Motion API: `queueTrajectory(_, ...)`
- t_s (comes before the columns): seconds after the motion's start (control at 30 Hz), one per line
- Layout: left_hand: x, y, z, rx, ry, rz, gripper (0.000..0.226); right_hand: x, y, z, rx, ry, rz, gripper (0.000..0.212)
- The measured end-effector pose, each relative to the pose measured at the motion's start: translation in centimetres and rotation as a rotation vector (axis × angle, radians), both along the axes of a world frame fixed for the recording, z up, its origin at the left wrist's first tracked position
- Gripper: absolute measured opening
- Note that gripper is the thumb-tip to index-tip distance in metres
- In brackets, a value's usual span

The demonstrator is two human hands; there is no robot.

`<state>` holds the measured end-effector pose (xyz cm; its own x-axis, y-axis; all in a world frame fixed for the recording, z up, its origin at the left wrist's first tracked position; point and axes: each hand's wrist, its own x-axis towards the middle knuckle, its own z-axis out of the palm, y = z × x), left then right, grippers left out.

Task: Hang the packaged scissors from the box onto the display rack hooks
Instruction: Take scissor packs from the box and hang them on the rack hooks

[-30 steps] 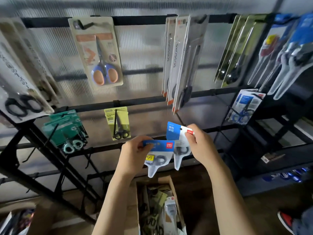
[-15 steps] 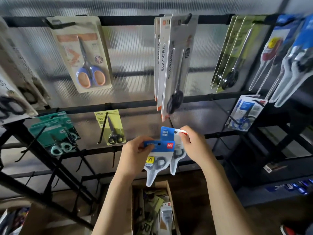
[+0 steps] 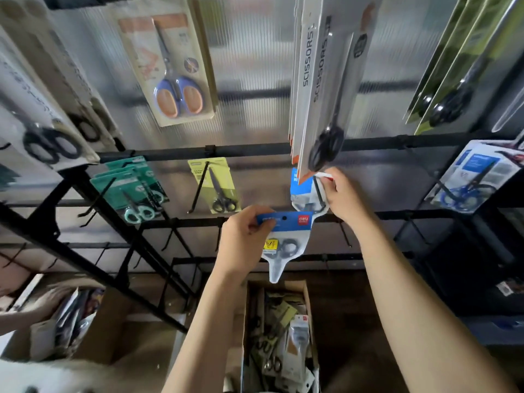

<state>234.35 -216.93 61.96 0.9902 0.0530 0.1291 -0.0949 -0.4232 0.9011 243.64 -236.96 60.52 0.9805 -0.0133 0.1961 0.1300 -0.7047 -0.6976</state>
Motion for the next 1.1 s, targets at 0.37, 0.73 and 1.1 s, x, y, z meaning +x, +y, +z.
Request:
queueTrajectory(0.37, -1.5, -0.6, -0.7, -0.068, 0.038, 0.14, 0.017, 4.2, -0.1, -1.5, 0.029, 0.018, -0.127, 0.029)
queueTrajectory(0.73, 0.3, -5.9, -0.8, -0.183, 0.039, 0.049, 0.015, -5.5, -3.6, -7.5, 0.071, 0.122, -0.302, 0.031)
queueTrajectory(1.1, 1.4, -6.8, -0.2, -0.27, -0.017, 0.106, 0.021, -10.0, -5.6, -9.4, 0.038, 0.142, -0.337, 0.031)
